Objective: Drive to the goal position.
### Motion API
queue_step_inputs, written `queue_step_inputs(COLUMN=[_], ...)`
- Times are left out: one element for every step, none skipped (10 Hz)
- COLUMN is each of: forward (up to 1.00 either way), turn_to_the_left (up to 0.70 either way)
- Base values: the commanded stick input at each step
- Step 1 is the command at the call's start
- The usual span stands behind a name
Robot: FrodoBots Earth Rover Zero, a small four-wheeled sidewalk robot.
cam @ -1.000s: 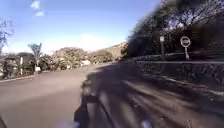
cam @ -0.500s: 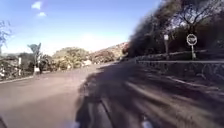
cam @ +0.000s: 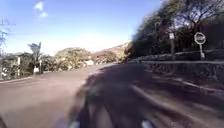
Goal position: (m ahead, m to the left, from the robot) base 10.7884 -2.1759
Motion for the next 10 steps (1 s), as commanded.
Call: queue_step_inputs(forward=[0.7, 0.7, 0.7, 0.7, 0.7, 0.7, 0.7, 0.7, 0.7, 0.7], turn_to_the_left=[0.0, 0.0, 0.0, 0.0, 0.0, 0.0, 0.0, 0.0, 0.0, 0.0])
